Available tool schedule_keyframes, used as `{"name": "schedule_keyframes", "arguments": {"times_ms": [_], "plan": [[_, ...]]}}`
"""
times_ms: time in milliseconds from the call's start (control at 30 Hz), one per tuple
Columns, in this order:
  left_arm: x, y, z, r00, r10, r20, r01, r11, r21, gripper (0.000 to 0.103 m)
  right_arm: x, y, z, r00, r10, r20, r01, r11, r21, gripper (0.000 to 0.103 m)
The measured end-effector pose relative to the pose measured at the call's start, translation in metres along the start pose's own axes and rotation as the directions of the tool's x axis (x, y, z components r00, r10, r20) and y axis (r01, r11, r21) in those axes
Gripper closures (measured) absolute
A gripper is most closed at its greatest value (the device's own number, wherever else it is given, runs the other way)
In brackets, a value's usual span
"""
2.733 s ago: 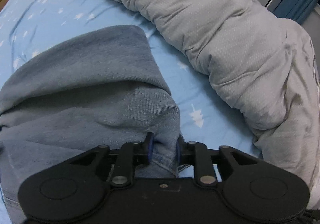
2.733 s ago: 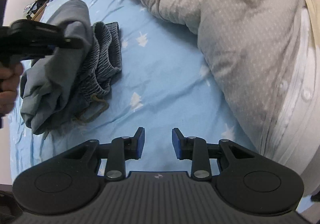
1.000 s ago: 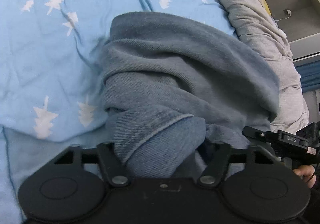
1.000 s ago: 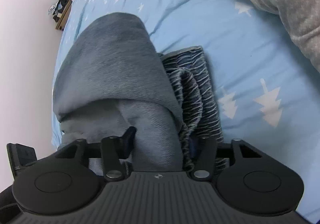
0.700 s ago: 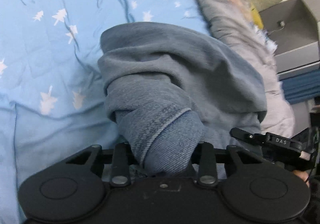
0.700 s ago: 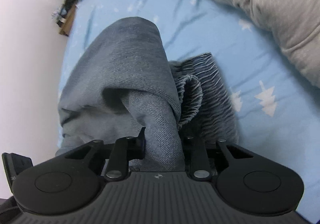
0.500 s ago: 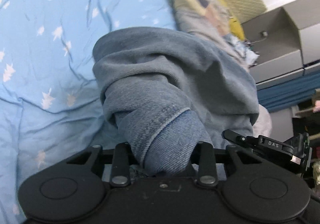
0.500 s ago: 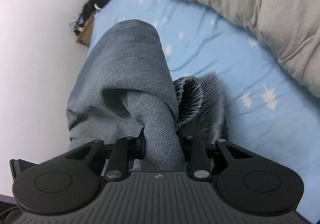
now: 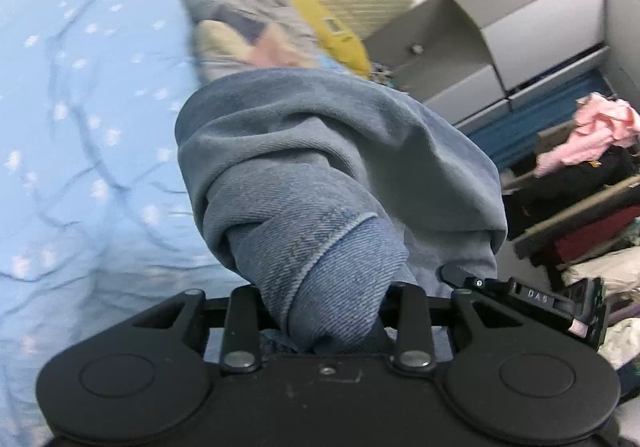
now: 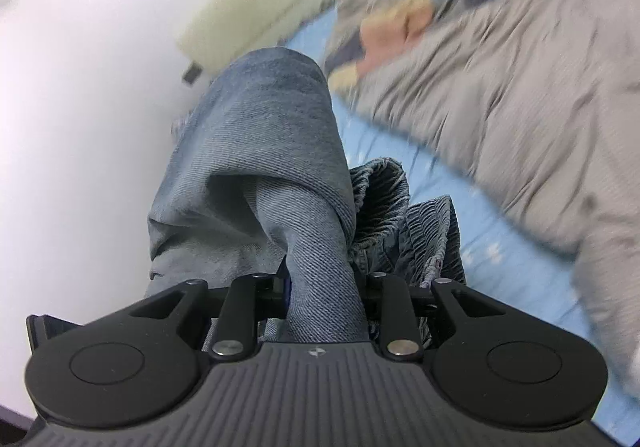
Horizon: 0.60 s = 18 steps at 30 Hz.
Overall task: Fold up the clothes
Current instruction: 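Carry the folded jeans with both tools onto the grey duvet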
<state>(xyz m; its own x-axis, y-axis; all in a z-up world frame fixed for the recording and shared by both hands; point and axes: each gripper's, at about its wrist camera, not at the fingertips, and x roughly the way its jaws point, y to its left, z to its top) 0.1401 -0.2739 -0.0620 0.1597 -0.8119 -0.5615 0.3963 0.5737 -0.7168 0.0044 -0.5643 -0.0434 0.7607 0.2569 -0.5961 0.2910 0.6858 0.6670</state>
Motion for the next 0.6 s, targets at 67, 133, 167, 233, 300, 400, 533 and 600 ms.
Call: {"name": "schedule_keyframes", "arguments": {"times_ms": [67,133,167,233,300,400,533,600], "plan": [[0.015,-0.034,0.0,1.0,-0.018,-0.001,0.018,0.999,0.048,0.073,-0.025,-0.01,0.014,0.999,-0.006,0.036,0.006,1.0,-0.001,0.077],[0.034,-0.069,-0.002,0.999,-0.036,-0.008,0.036,0.996,0.076,0.073,-0.05,-0.027,0.031,0.998,-0.013,0.062,0.013,1.0,0.011,0.077],[0.046,-0.085,-0.005,0.999,-0.043,-0.012,0.044,0.995,0.088,0.072,-0.063,-0.034,0.041,0.997,-0.023,0.07,0.023,1.0,0.002,0.077],[0.072,-0.117,-0.012,0.998,-0.059,-0.016,0.061,0.993,0.098,0.072,-0.088,-0.052,0.062,0.996,-0.038,0.084,0.04,0.999,-0.022,0.077],[0.1,-0.146,-0.019,0.997,-0.075,-0.022,0.077,0.993,0.092,0.072,-0.113,-0.076,0.084,0.994,-0.051,0.092,0.054,0.998,-0.036,0.077],[0.147,-0.19,-0.035,0.995,-0.093,-0.039,0.096,0.992,0.086,0.072,-0.157,-0.114,0.115,0.993,-0.071,0.095,0.076,0.996,-0.05,0.077],[0.208,-0.237,-0.051,0.991,-0.112,-0.069,0.117,0.99,0.079,0.072,-0.202,-0.168,0.148,0.988,-0.1,0.115,0.106,0.993,-0.046,0.076],[0.236,-0.255,-0.057,0.99,-0.115,-0.085,0.122,0.989,0.088,0.072,-0.222,-0.191,0.16,0.985,-0.118,0.129,0.126,0.991,-0.052,0.076]]}}
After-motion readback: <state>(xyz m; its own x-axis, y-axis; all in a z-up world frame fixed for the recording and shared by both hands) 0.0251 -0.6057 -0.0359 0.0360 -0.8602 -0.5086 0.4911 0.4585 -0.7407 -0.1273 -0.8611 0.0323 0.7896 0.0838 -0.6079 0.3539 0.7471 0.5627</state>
